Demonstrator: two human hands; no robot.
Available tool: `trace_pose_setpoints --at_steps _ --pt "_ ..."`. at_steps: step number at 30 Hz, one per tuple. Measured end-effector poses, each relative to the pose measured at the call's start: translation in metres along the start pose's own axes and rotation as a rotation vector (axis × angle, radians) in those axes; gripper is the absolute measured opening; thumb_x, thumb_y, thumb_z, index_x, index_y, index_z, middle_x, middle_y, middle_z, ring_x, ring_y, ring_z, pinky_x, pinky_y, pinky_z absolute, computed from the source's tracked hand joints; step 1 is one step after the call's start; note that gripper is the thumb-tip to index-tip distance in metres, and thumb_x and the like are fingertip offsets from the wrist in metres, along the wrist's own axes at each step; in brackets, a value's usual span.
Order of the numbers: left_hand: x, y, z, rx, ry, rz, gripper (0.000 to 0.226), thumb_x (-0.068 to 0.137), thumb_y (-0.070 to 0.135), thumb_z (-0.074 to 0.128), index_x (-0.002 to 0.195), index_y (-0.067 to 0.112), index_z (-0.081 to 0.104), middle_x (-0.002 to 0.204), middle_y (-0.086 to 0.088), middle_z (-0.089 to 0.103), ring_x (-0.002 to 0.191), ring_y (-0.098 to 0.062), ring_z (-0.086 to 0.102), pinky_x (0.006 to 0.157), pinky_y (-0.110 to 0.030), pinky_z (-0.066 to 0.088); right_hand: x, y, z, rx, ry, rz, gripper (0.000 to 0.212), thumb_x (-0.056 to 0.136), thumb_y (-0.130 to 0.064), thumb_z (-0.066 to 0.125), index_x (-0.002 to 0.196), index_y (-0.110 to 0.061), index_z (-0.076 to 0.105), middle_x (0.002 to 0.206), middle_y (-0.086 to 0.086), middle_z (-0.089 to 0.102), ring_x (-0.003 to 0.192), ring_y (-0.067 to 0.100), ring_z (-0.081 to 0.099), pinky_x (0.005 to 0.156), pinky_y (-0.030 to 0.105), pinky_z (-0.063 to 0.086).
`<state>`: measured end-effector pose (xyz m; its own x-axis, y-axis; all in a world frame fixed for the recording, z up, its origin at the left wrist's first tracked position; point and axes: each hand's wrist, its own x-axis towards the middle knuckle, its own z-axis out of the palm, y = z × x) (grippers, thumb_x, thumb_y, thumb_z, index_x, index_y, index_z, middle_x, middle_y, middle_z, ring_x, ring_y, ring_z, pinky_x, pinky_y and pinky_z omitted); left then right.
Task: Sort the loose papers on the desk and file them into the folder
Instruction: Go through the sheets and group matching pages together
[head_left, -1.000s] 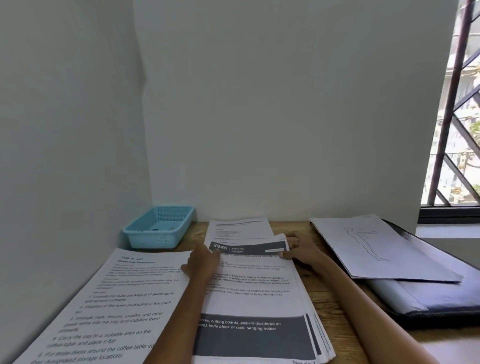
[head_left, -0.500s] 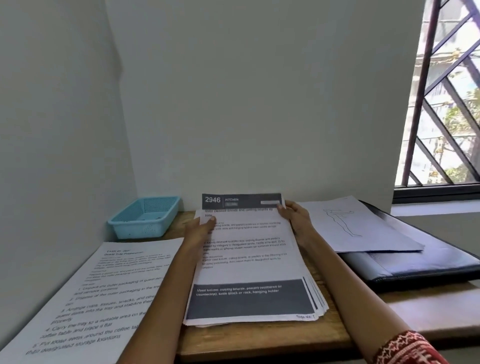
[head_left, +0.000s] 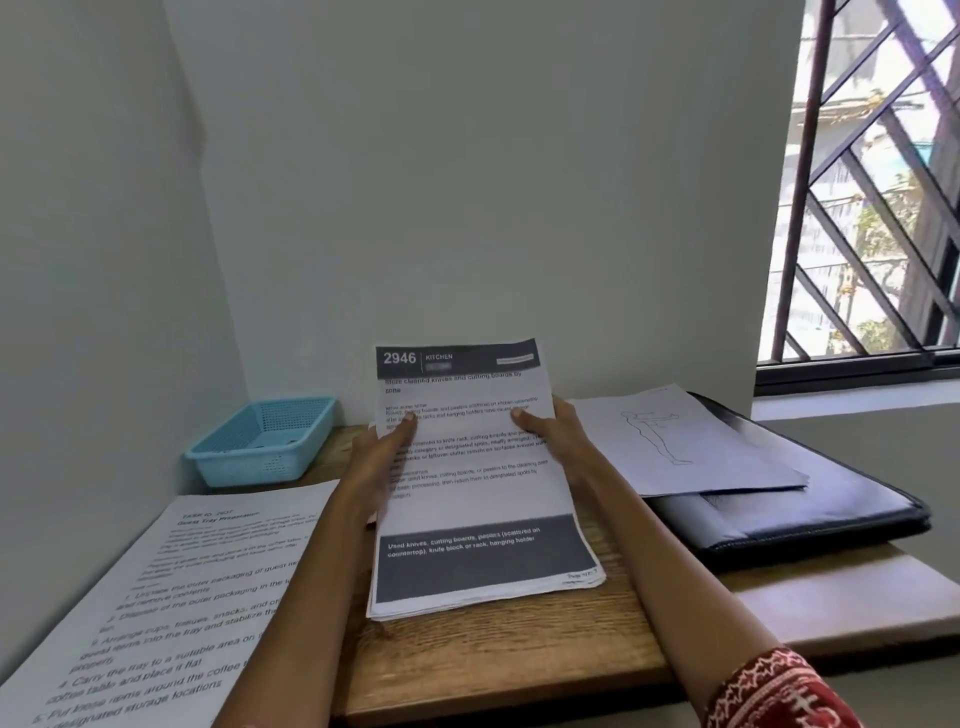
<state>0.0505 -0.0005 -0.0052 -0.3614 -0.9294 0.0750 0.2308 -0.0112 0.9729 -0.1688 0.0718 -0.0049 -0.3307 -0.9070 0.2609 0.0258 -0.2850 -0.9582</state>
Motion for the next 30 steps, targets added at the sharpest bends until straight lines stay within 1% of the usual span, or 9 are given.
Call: trace_pose_setpoints --at_steps 3,9,12,14,18,21,24,28,30 --pt "-0.008 0.038 0.009 0.107 -0.033 0.106 0.033 0.091 0.026 0.058 0.115 0.003 0.060 0.102 -0.016 0.070 0.089 -0.029 0.070 0.069 -0.036 0.059 0.000 -0.026 0.001 -0.039 0.016 -0.111 0.014 0.088 -0.009 0.064 0.101 -0.013 0.062 0.116 0.025 0.063 0.101 0.040 0.064 0.089 0.053 0.052" --pt "-0.021 0.112 0.032 0.238 0.001 0.344 0.028 0.093 0.034 0.053 0.105 0.010 0.061 0.097 -0.008 0.069 0.086 -0.024 0.067 0.075 -0.034 0.055 -0.004 -0.099 0.012 -0.169 0.040 -0.410 0.016 0.092 -0.012 0.059 0.109 -0.009 0.060 0.099 0.005 0.069 0.084 0.013 0.069 0.076 0.029 0.058" --pt "-0.027 0.115 0.039 0.278 0.006 0.387 0.028 0.094 0.036 0.050 0.103 0.012 0.061 0.094 -0.006 0.068 0.084 -0.021 0.066 0.075 -0.033 0.054 -0.005 -0.101 0.016 -0.205 0.102 -0.460 0.012 0.092 -0.010 0.060 0.104 -0.011 0.061 0.096 0.005 0.069 0.083 0.016 0.069 0.076 0.032 0.058" --pt "-0.032 0.096 0.040 0.310 0.025 0.373 0.029 0.094 0.037 0.050 0.103 0.013 0.061 0.090 -0.003 0.068 0.079 -0.018 0.066 0.069 -0.028 0.054 -0.007 -0.079 0.014 -0.231 0.117 -0.427 0.013 0.091 -0.009 0.060 0.104 -0.010 0.061 0.100 0.009 0.068 0.086 0.021 0.068 0.077 0.034 0.057" --pt "-0.038 0.045 0.032 0.265 0.010 0.285 0.021 0.093 0.036 0.053 0.102 0.019 0.061 0.088 0.003 0.068 0.083 -0.017 0.066 0.063 -0.021 0.050 -0.017 -0.023 0.014 -0.272 0.106 -0.297 0.016 0.090 -0.010 0.062 0.106 -0.015 0.061 0.097 -0.001 0.066 0.079 0.002 0.065 0.074 0.027 0.056" --pt "-0.032 0.041 0.032 0.253 0.024 0.252 0.020 0.094 0.036 0.051 0.103 0.020 0.059 0.092 0.001 0.066 0.090 -0.021 0.063 0.074 -0.028 0.051 -0.014 -0.020 0.013 -0.261 0.106 -0.267 0.019 0.090 -0.014 0.063 0.108 -0.016 0.061 0.101 0.000 0.067 0.088 0.013 0.066 0.074 0.022 0.055" --pt "-0.018 0.046 0.031 0.235 0.032 0.208 0.020 0.096 0.033 0.048 0.106 0.018 0.057 0.102 -0.005 0.063 0.095 -0.023 0.060 0.091 -0.036 0.047 -0.004 -0.034 0.010 -0.253 0.046 -0.213 0.019 0.090 -0.010 0.062 0.108 -0.014 0.060 0.097 -0.003 0.066 0.082 0.007 0.064 0.068 0.016 0.055" --pt "0.001 0.024 0.026 0.307 0.004 0.005 0.033 0.099 0.027 0.043 0.119 0.003 0.052 0.113 -0.010 0.058 0.106 -0.028 0.056 0.094 -0.035 0.044 0.016 -0.012 -0.002 -0.404 -0.033 0.020 0.028 0.086 -0.010 0.067 0.114 -0.007 0.064 0.117 0.011 0.066 0.101 0.026 0.065 0.092 0.039 0.052" --pt "0.012 -0.001 0.022 0.322 0.052 -0.091 0.043 0.099 0.026 0.044 0.128 -0.006 0.047 0.126 -0.015 0.054 0.116 -0.034 0.053 0.099 -0.036 0.042 0.018 0.010 -0.006 -0.421 -0.021 0.103 0.035 0.087 -0.007 0.066 0.121 -0.002 0.060 0.122 0.014 0.062 0.105 0.025 0.062 0.084 0.026 0.054"
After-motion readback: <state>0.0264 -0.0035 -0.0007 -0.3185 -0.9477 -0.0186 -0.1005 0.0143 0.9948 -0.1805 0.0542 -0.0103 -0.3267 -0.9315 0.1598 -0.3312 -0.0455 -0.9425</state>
